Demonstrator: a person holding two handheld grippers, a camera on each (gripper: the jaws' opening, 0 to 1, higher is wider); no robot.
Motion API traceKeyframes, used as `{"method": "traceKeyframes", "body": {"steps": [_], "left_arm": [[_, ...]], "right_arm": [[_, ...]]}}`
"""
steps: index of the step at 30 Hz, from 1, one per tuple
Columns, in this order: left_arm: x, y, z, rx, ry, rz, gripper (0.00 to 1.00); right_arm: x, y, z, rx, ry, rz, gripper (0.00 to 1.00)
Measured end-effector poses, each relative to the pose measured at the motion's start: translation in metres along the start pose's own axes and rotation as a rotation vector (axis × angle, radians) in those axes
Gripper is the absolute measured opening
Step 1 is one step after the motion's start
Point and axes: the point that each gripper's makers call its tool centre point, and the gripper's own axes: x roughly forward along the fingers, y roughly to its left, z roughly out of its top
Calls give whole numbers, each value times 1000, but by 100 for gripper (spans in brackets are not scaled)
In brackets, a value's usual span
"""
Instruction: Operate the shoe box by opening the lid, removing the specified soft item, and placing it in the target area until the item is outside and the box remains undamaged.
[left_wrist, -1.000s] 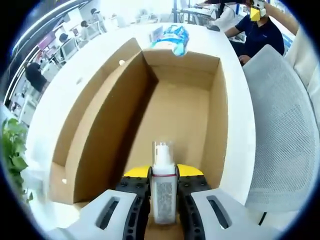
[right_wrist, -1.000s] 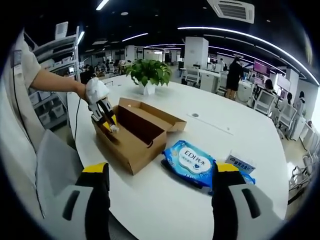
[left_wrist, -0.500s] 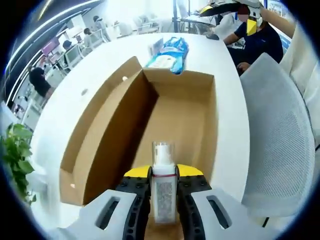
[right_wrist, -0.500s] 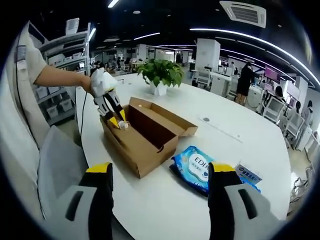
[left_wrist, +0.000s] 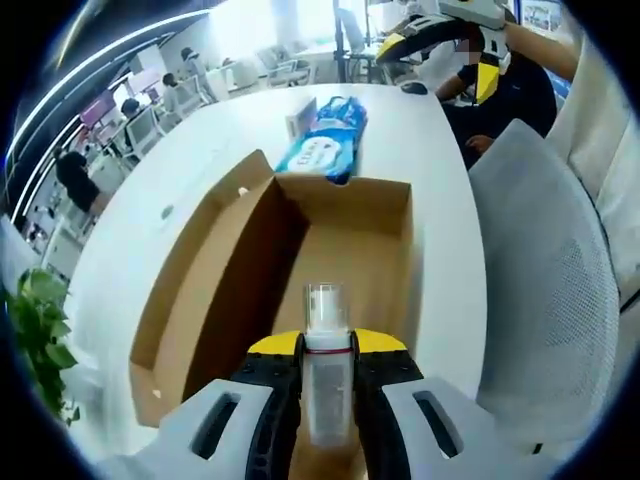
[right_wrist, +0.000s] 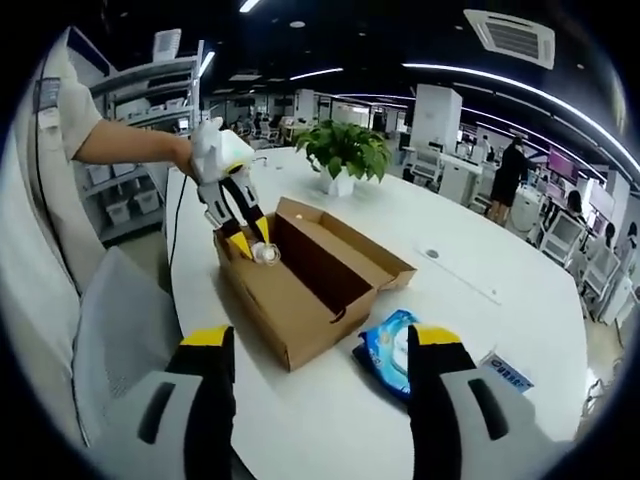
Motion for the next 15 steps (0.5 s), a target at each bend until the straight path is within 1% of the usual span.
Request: {"method": "traceKeyframes", "body": {"steps": [4,6,11,15], "left_arm": [[-1,-3,10,13,-18,-8,16],[-2,-5,15,23,-25,-13,16],[-4,-10,28,44,-51,-23,16],[-4,-14,35,57,-66,-35,16]], "right_arm": [[4,6,3,-8,-5,21,64],[6,10,4,-13,-9,40,60],[10,13,7,-23,-13,55,57],[11,17,10,-28,-23,68,53]]}}
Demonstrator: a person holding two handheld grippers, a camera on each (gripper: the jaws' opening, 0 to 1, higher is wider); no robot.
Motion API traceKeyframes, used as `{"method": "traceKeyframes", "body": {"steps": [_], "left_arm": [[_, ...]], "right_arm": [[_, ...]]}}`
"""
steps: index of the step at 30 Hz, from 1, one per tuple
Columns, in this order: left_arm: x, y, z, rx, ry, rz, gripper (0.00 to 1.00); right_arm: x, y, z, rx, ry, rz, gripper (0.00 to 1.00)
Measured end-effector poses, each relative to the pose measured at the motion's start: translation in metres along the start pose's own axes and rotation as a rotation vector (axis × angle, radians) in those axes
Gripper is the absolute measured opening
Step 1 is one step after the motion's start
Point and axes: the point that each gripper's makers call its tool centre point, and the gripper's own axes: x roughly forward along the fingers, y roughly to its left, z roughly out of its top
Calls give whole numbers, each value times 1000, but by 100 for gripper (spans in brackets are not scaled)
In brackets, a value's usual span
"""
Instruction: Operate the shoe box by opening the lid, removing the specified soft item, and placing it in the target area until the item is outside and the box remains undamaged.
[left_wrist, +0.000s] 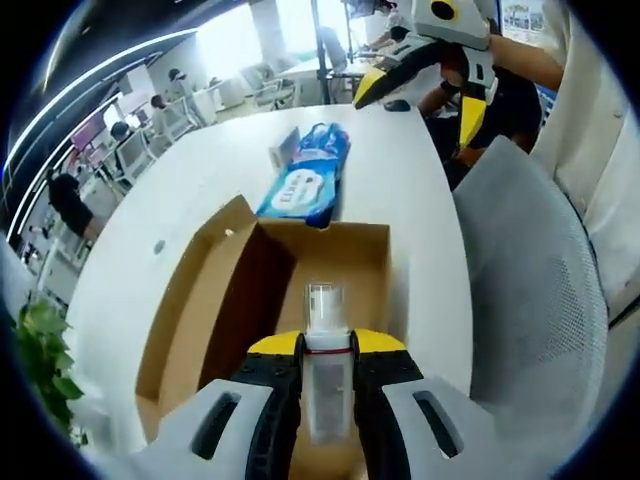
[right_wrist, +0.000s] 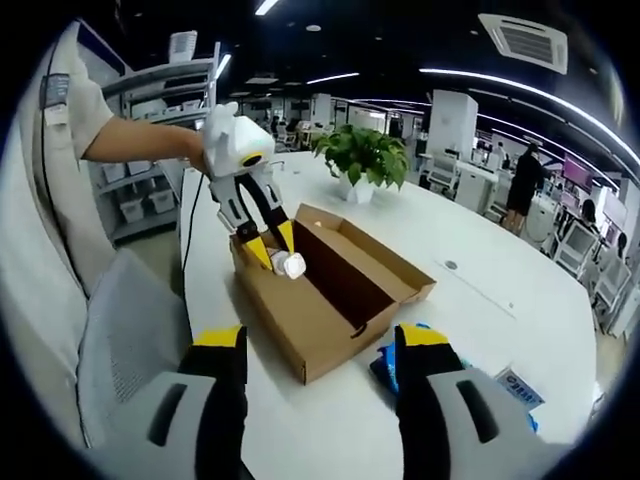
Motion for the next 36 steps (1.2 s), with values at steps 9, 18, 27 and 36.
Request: {"method": "traceKeyframes", "body": {"steps": [9,18,27,36], "left_arm": [[1,-7,13,35,-27,-25,16],[2,-14,26,58,-57,-52,16],[0,-22,40,80,-94,-86,16],[-3,-35,49,116,-124,-131,16]], "right_arm": [[6,8,5,-17,-6,30,49],[12,18,6,-29,-8,62,46],[17,29,11,-51,-15,98,43],[22,37,15,-86,-25,127,40]]}}
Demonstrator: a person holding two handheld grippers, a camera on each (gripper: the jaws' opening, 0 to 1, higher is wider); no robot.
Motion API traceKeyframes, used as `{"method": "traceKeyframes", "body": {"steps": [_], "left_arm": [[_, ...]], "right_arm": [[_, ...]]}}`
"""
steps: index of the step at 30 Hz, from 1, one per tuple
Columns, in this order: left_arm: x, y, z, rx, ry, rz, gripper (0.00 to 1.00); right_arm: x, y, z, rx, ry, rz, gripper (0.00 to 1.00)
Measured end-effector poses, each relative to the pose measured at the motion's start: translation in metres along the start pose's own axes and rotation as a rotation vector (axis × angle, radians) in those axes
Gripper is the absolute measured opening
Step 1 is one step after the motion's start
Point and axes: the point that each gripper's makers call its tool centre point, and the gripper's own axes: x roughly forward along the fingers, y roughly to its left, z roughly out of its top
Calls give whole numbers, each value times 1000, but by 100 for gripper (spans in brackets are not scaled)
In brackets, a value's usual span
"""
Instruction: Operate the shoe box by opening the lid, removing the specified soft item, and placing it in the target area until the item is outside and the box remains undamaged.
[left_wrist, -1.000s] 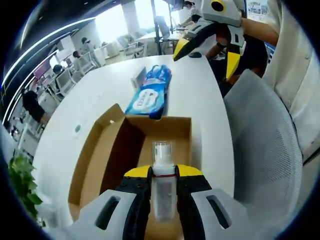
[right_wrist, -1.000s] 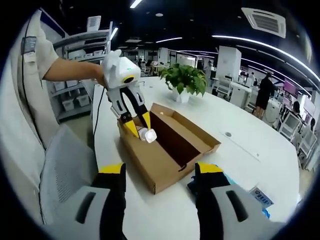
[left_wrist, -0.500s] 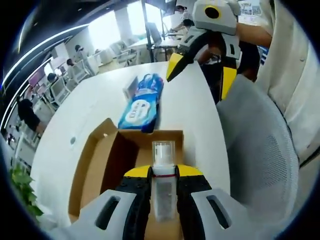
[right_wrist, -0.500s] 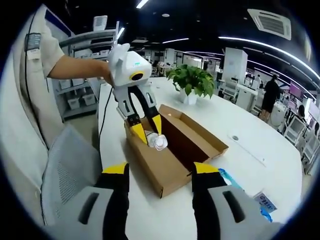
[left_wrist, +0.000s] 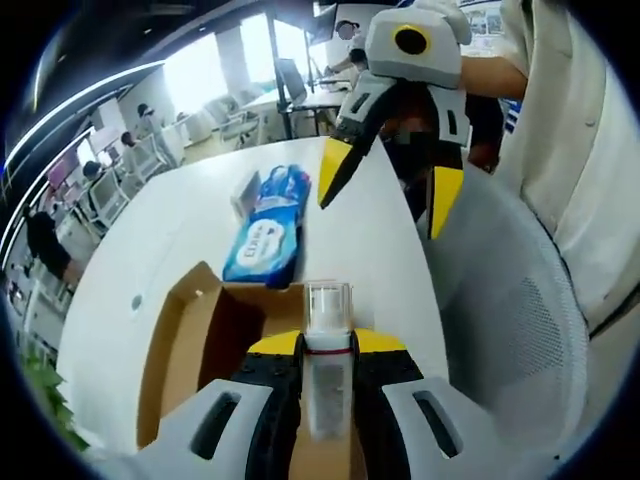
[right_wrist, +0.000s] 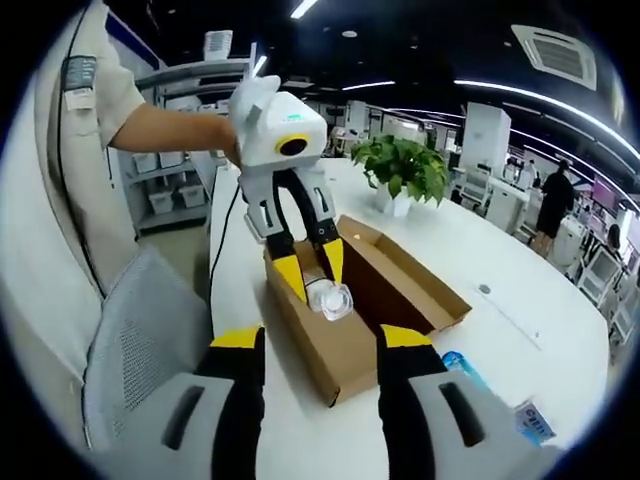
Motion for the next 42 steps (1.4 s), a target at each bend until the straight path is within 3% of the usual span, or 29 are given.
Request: {"method": "traceKeyframes", "body": {"steps": [16,26,42], "left_arm": [[6,-22,12,40,-1,-95,16],[7,-24,15,63,6,-104,16],[8,-28,20,120,25,-103,15]], "right_arm": [[20,12,4,-150,27,74,27],[30,10,4,-233,74,117,21],[36,16,-4,-276,134,182,17]]}}
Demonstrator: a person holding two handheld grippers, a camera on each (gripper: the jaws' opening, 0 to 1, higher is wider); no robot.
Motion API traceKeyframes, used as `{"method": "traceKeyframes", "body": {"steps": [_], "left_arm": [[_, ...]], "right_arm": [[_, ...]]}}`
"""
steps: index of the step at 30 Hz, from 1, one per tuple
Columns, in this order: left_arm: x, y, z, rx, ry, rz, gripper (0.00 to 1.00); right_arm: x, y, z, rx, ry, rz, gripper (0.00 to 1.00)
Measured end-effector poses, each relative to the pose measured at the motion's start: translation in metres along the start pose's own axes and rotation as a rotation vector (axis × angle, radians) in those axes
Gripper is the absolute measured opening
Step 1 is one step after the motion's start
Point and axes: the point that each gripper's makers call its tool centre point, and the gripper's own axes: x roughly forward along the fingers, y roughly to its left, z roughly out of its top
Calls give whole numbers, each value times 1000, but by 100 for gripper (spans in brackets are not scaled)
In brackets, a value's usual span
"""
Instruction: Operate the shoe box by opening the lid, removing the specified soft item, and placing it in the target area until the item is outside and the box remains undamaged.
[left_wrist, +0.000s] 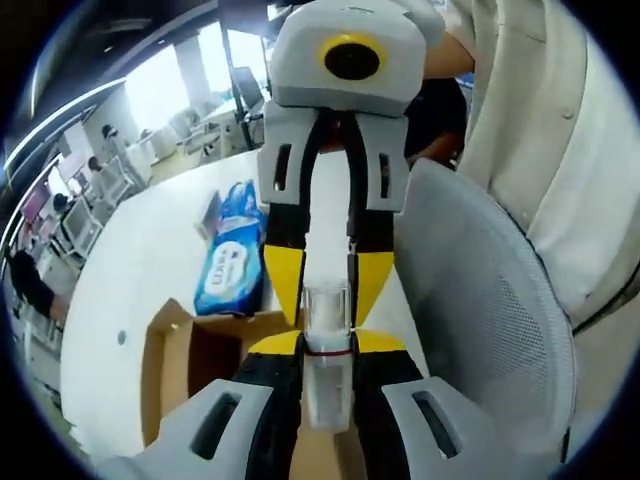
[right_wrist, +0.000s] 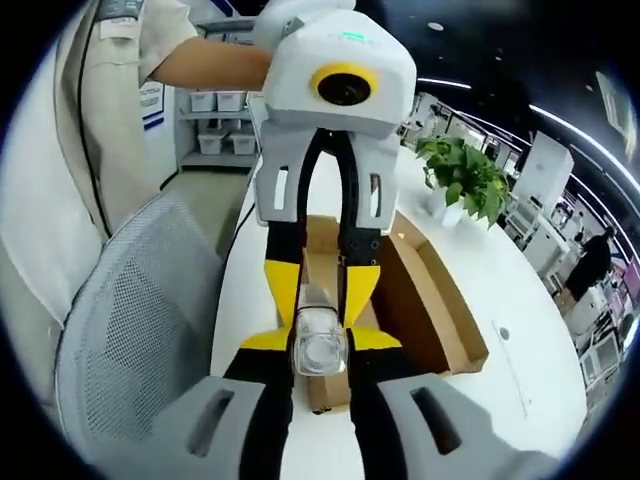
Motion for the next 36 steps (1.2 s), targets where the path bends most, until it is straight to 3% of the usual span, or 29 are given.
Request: {"method": "traceKeyframes", "body": {"steps": [7,20,24,36], "left_arm": [[1,-1,2,3,-4,-9,16],[-2,8,9,42,-49,41,18],[-4,13,3,26,-37,66,22],[-19,24,-4,-96,-113,145,40]], "right_arm": [[-2,1,-1,22,8,9,16],[-11,-10,2,8,32,4,15],[-13,-12,2,6,36,5,15],[-21,-24,-1,-23,72,18,15]]}}
